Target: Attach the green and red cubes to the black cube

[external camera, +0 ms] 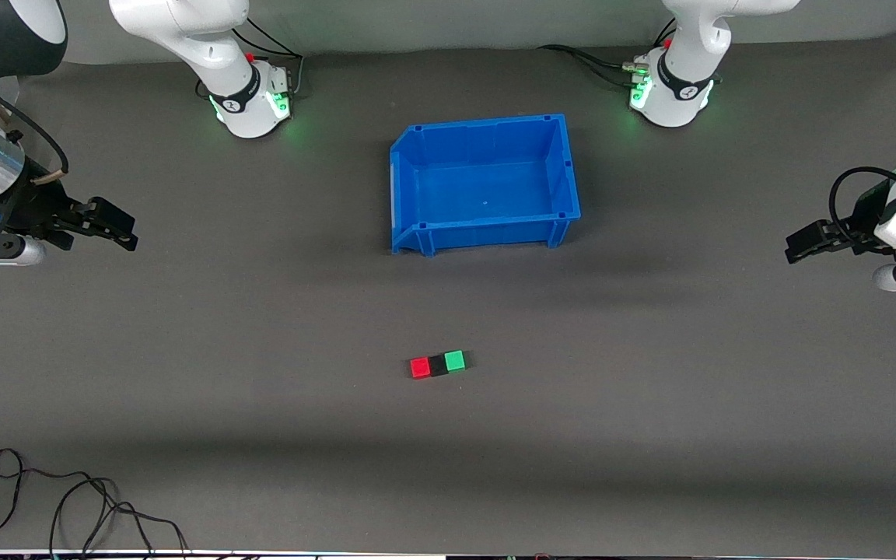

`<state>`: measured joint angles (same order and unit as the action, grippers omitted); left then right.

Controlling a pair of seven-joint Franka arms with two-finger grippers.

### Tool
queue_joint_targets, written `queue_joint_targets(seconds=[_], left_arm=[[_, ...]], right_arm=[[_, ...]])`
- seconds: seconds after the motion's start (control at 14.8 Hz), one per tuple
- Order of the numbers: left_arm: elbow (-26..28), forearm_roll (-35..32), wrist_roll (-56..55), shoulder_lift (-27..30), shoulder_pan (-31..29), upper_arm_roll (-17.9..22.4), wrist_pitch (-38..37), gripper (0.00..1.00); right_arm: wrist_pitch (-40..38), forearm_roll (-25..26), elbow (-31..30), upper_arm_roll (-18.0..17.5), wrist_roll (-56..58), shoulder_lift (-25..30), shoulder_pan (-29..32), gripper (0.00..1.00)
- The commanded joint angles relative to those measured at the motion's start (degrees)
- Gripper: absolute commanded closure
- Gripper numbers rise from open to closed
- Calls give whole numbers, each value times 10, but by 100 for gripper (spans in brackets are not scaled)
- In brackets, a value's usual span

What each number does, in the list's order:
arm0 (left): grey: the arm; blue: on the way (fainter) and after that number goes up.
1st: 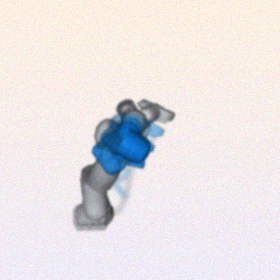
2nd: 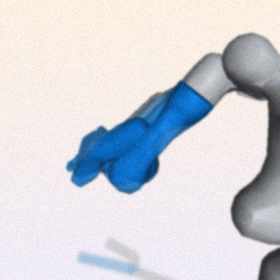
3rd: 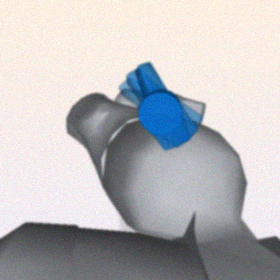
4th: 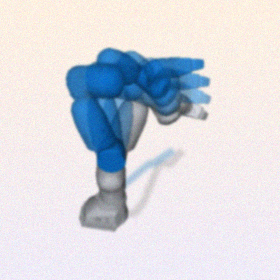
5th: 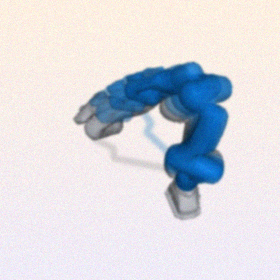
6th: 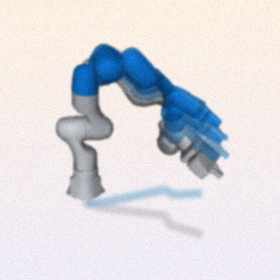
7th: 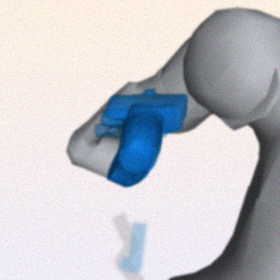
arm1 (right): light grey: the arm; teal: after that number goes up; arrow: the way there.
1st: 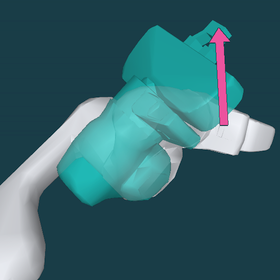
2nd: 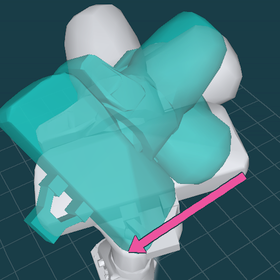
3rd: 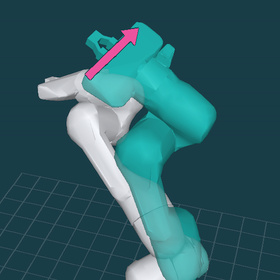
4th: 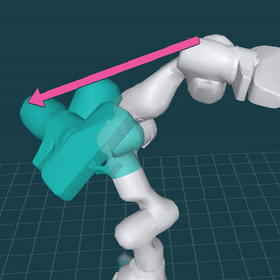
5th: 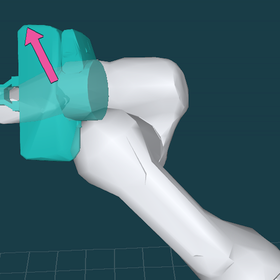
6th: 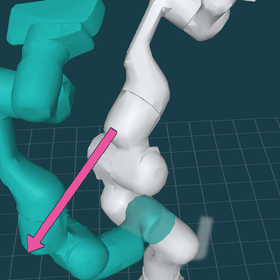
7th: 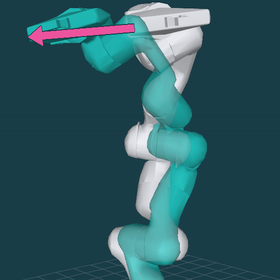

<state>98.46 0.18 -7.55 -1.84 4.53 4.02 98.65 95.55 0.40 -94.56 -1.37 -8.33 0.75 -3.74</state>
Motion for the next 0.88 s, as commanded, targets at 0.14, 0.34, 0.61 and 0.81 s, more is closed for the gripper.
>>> queue_joint_targets(seconds=[0.14, 0.34, 0.61, 0.81], left_arm=[[-11, -1, 14, -12, 3, 2, -10, 0], [-22, 2, 11, -12, 9, 0, -12, 0], [-23, 1, 14, -14, 24, -1, -12, 0], [-24, -4, 14, -19, 16, 1, -13, 0]], right_arm=[[9, -14, -15, -6, -10, 14, 5, 0], [3, -14, -14, -6, -12, 14, 5, 0], [3, -14, -10, -6, -12, 13, 4, 0], [3, -13, -8, -6, -9, 12, 5, 0]])
